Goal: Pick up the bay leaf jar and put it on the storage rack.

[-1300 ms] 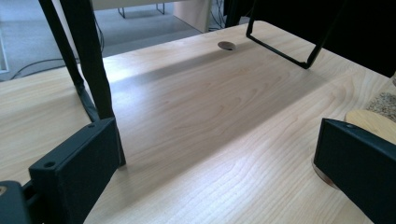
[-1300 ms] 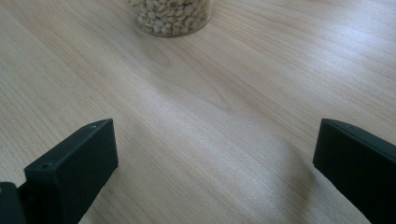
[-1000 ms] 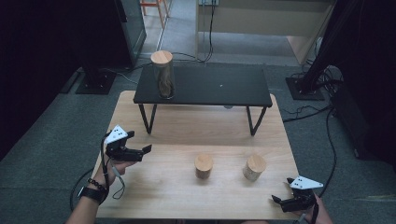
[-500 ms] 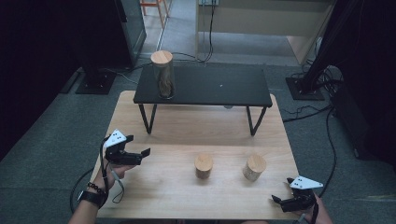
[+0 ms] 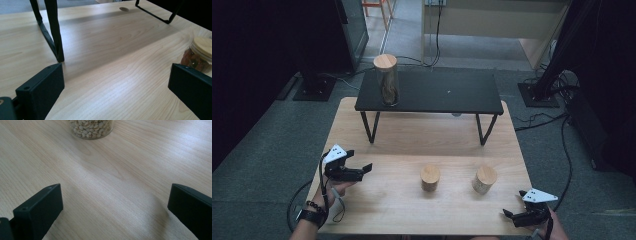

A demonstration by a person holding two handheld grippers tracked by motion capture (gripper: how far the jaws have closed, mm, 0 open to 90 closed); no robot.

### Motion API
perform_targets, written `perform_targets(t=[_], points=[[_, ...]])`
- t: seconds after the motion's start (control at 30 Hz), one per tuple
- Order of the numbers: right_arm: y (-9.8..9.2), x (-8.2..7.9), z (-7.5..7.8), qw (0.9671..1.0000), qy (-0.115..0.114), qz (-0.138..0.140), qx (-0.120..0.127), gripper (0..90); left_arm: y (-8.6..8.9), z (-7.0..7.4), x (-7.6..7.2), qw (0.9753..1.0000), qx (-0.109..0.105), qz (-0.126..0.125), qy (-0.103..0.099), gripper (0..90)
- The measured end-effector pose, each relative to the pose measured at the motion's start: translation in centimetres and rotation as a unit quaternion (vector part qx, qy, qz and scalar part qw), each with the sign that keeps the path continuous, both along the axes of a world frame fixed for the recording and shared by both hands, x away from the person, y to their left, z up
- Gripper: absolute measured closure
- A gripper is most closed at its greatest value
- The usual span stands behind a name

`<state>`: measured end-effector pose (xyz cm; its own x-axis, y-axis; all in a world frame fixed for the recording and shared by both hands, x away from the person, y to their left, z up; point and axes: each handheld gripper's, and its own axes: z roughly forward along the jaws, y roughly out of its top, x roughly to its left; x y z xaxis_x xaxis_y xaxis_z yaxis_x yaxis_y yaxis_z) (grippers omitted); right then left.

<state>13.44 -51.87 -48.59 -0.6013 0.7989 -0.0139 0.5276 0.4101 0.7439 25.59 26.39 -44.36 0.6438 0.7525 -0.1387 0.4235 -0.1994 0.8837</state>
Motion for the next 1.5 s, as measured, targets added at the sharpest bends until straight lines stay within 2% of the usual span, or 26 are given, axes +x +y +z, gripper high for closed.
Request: perform_targets(t=[0.8, 0.97, 1.17, 1.3, 1.4, 1.5], points=[[-0.1, 0.0, -0.1, 1.0000, 0.000, -0.003, 0.005, 0.0, 0.9, -3.5, -2.0, 0.9995, -0.010, 0.012, 0.027, 0.6], [-0.2, 0.0, -0.1, 1.0000, -0.001, -0.004, 0.006, 0.0, 0.9, -4.1, -2.4, 0.9995, -0.011, 0.012, 0.027, 0.6], [-0.1, -0.1, -0.1, 1.0000, -0.001, -0.005, 0.005, 0.0, 1.1, -5.1, -2.8, 0.9990, -0.023, 0.020, 0.031, 0.8], [-0.1, -0.1, -0.1, 1.0000, -0.001, -0.006, 0.005, 0.0, 1.2, -5.3, -3.1, 0.9990, -0.027, 0.022, 0.027, 0.8], [-0.1, -0.1, -0.1, 1.0000, -0.001, -0.006, 0.004, 0.0, 1.0, -5.2, -3.0, 0.9993, -0.017, 0.017, 0.029, 0.8], [0.0, -0.1, -0.1, 1.0000, -0.001, -0.007, 0.004, 0.0, 0.8, -5.0, -2.4, 0.9991, -0.006, -0.001, 0.043, 0.7]])
